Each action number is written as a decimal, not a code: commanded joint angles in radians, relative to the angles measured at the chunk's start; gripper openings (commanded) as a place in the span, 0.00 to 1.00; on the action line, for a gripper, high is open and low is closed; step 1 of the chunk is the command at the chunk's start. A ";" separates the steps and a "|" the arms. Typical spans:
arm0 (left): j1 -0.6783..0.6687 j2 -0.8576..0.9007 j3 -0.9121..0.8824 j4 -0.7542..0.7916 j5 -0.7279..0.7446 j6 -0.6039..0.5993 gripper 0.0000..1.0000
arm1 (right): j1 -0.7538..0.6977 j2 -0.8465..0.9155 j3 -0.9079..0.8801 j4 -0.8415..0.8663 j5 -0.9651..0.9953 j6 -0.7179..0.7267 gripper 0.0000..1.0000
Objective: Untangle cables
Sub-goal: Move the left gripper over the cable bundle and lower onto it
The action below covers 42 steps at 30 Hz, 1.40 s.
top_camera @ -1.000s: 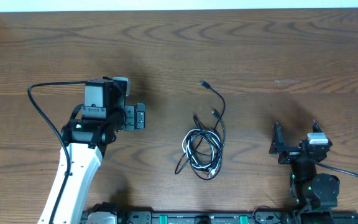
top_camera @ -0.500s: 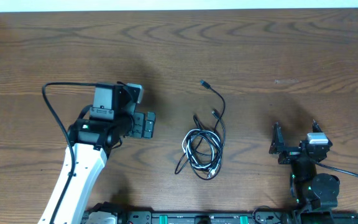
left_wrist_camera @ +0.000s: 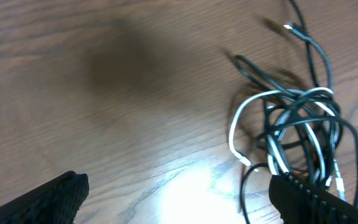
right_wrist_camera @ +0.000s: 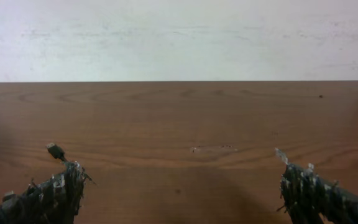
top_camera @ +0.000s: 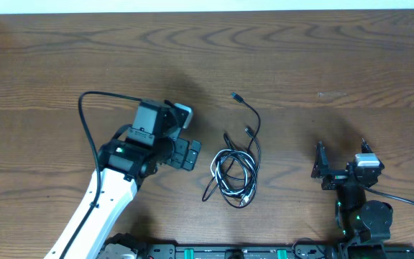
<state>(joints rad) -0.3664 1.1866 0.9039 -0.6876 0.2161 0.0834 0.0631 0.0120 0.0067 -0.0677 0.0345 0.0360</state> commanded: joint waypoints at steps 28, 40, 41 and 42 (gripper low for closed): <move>-0.275 0.226 0.029 0.053 0.012 -0.108 0.98 | 0.002 -0.005 -0.001 -0.004 0.008 -0.015 0.99; -0.275 0.377 0.029 0.100 0.012 -0.124 0.98 | 0.002 -0.005 -0.001 -0.004 0.008 -0.015 0.99; -0.275 0.380 0.029 0.108 0.011 -0.127 0.98 | 0.002 -0.005 -0.001 -0.004 0.008 -0.015 0.99; -0.275 0.381 0.029 0.118 0.012 -0.130 0.98 | 0.002 -0.005 -0.001 -0.004 0.008 -0.015 0.99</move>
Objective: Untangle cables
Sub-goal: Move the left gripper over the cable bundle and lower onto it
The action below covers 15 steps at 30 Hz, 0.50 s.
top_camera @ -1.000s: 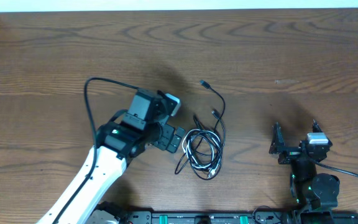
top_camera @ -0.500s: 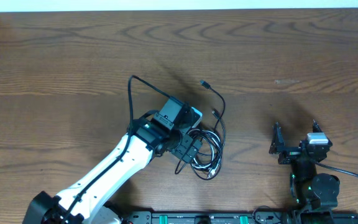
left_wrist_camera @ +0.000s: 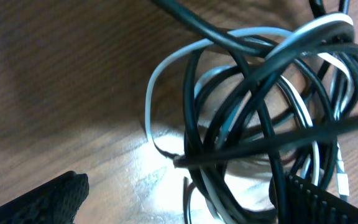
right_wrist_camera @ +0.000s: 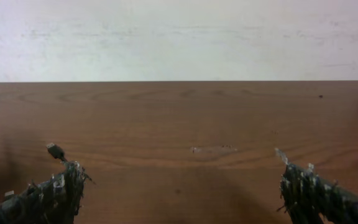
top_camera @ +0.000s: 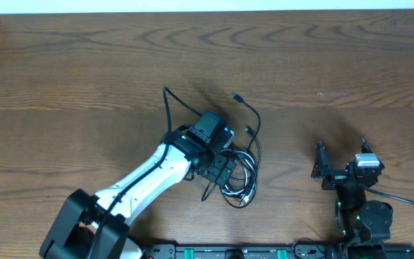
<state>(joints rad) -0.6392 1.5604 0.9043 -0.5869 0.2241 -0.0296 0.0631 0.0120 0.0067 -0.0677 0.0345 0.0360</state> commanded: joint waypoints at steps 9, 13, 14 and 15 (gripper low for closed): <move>-0.002 0.007 0.028 0.051 0.004 -0.036 0.98 | 0.002 -0.005 -0.001 -0.004 0.008 -0.015 0.99; -0.002 0.007 0.028 0.051 0.004 -0.036 0.98 | 0.002 -0.005 -0.001 -0.004 0.008 -0.015 0.99; -0.002 0.007 0.028 0.051 0.004 -0.036 0.98 | 0.002 -0.005 -0.001 -0.004 0.008 -0.015 0.99; -0.002 0.007 0.028 0.051 0.004 -0.036 0.97 | 0.002 -0.005 -0.001 -0.004 0.008 -0.015 0.99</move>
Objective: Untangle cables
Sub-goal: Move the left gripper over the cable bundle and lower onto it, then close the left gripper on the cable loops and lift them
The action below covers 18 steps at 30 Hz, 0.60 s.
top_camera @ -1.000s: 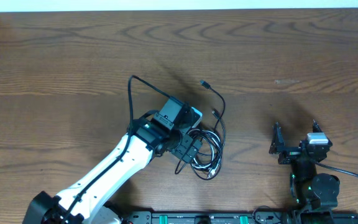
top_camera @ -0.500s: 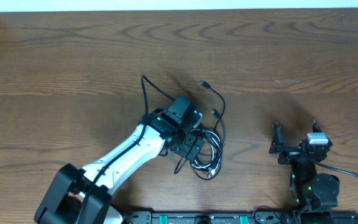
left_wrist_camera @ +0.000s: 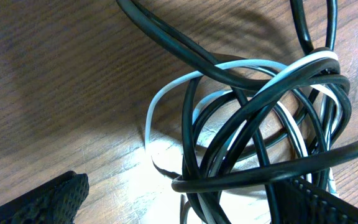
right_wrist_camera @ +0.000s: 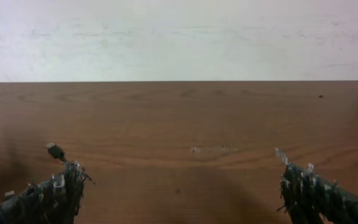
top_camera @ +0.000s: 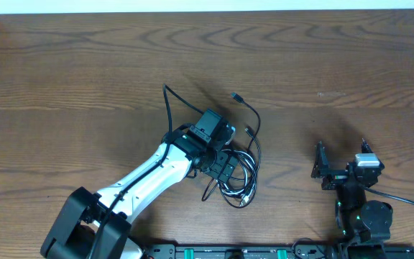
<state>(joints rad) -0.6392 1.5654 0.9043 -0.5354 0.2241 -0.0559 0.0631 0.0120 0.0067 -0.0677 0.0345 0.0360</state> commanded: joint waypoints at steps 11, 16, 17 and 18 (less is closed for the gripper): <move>-0.002 0.002 0.027 0.002 0.000 -0.009 0.80 | 0.002 -0.005 -0.001 -0.004 0.008 -0.015 0.99; -0.002 0.002 0.027 0.002 0.000 -0.010 0.59 | 0.002 -0.005 -0.001 -0.004 0.008 -0.015 0.99; -0.002 0.002 0.027 0.002 0.000 -0.010 0.54 | 0.002 -0.005 -0.001 -0.004 0.008 -0.015 0.99; -0.002 0.002 0.027 0.002 0.000 -0.010 0.51 | 0.002 -0.005 -0.001 -0.004 0.008 -0.015 0.99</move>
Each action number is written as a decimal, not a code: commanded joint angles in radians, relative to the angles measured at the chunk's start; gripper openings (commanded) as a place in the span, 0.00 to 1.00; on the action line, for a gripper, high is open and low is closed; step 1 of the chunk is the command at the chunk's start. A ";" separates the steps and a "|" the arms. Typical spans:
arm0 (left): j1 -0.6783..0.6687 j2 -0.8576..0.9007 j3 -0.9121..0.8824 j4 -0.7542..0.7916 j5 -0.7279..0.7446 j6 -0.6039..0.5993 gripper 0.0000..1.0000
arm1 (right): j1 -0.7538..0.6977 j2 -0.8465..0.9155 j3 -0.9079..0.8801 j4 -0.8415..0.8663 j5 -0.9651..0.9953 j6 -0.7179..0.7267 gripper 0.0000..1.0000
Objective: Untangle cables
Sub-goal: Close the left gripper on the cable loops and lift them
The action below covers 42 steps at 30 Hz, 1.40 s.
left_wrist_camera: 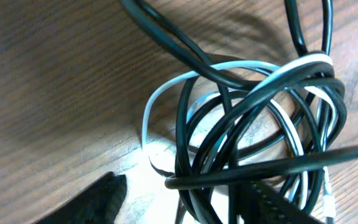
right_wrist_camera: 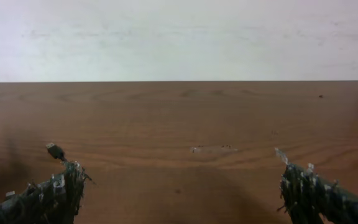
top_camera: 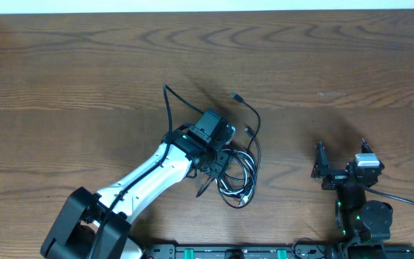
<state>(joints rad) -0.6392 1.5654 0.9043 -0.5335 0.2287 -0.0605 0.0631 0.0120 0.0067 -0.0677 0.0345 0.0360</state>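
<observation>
A tangle of black and white cables (top_camera: pixel 239 173) lies on the wooden table (top_camera: pixel 85 65) at centre. One black end with a plug (top_camera: pixel 234 96) trails off toward the back. My left gripper (top_camera: pixel 218 167) is down on the tangle's left side. In the left wrist view the left gripper (left_wrist_camera: pixel 185 202) is open, its fingers (left_wrist_camera: pixel 98 199) straddling several black and white loops (left_wrist_camera: pixel 247 106), the left finger still apart from them. At the table's front right sits my right gripper (top_camera: pixel 341 152), which stands open with nothing in it (right_wrist_camera: pixel 182 186).
The right wrist view takes in bare tabletop out to a pale wall (right_wrist_camera: pixel 179 37), with the cable's plug (right_wrist_camera: pixel 55 150) just past its left finger. The arms' base rail (top_camera: pixel 221 252) runs along the front edge.
My left gripper's fingers have come closer together around the cable loops. The tangle's lower left tail has shifted slightly left. The right arm has not moved.
At first my left gripper was open over bare table, left of the tangle. It was then down on the tangle's left side with loops between its wide-open fingers, where it stayed. Now the fingers stand narrower. The right gripper has stayed open at the front right.
</observation>
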 commanded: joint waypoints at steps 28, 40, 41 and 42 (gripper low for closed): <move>-0.001 -0.067 0.034 0.004 -0.005 -0.005 0.07 | 0.002 -0.005 -0.001 -0.004 0.008 -0.015 0.99; -0.001 -0.303 0.034 0.064 -0.171 0.042 0.08 | 0.002 -0.005 -0.001 -0.004 0.008 -0.015 0.99; -0.001 -0.315 0.034 0.069 -0.170 0.054 0.07 | 0.002 -0.005 -0.001 -0.004 0.008 -0.015 0.99; -0.001 -0.329 0.034 0.073 -0.170 0.067 0.07 | 0.002 -0.005 -0.001 -0.004 0.008 -0.015 0.99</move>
<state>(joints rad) -0.6388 1.2819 0.9043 -0.4728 0.1089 -0.0456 0.0631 0.0120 0.0067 -0.0677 0.0345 0.0360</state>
